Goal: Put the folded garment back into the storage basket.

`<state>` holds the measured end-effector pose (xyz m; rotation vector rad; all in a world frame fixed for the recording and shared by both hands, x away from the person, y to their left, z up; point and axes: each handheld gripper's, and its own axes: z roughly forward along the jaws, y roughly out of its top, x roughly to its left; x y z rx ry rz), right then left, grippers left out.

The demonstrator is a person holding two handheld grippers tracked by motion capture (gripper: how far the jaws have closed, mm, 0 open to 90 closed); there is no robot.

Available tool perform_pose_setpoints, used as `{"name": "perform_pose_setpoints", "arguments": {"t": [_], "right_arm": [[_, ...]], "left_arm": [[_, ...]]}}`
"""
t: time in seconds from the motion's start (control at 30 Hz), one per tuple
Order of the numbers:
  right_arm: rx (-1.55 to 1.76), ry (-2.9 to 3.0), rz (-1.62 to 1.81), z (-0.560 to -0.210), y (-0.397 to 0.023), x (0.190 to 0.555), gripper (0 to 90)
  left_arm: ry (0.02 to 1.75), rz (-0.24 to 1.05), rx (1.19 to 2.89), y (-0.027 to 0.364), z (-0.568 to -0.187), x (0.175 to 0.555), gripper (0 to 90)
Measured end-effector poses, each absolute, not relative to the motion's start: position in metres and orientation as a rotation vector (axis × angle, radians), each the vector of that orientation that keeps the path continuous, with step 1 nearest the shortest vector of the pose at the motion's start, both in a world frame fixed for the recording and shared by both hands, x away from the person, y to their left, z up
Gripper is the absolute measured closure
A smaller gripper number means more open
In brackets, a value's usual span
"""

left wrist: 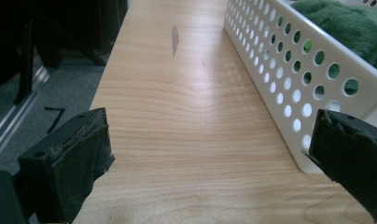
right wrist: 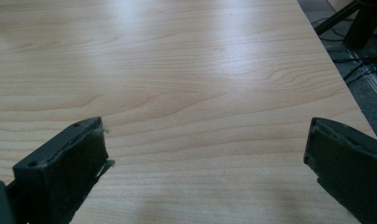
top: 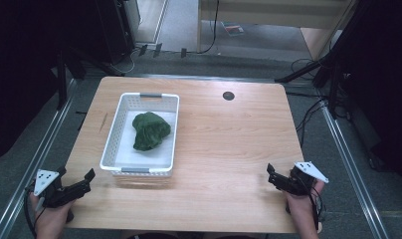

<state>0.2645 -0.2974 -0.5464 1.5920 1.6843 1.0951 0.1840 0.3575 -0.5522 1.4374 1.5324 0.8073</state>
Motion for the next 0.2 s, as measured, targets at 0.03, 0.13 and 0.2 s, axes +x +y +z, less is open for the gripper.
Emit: {"name": "perform_pose_setpoints", "arguments": {"t": [0.03, 0.13, 0.2], "right_arm": [[1.588, 1.686, 1.095, -0.5464, -0.2974, 0.2644, 0.0], [1.586, 1.693, 1.095, -0.5464, -0.2969, 0.2647, 0.0], [1.582, 1.699, 1.094, -0.5464, -0.2966, 0.2651, 0.0]], "left_arm": [[1.545, 0.809, 1.447, 0.3577, -0.5522, 0.1848, 0.4], [1.572, 0.814, 1.461, 0.3571, -0.552, 0.1862, 0.4], [1.581, 0.814, 1.459, 0.3572, -0.5522, 0.1868, 0.4]]}}
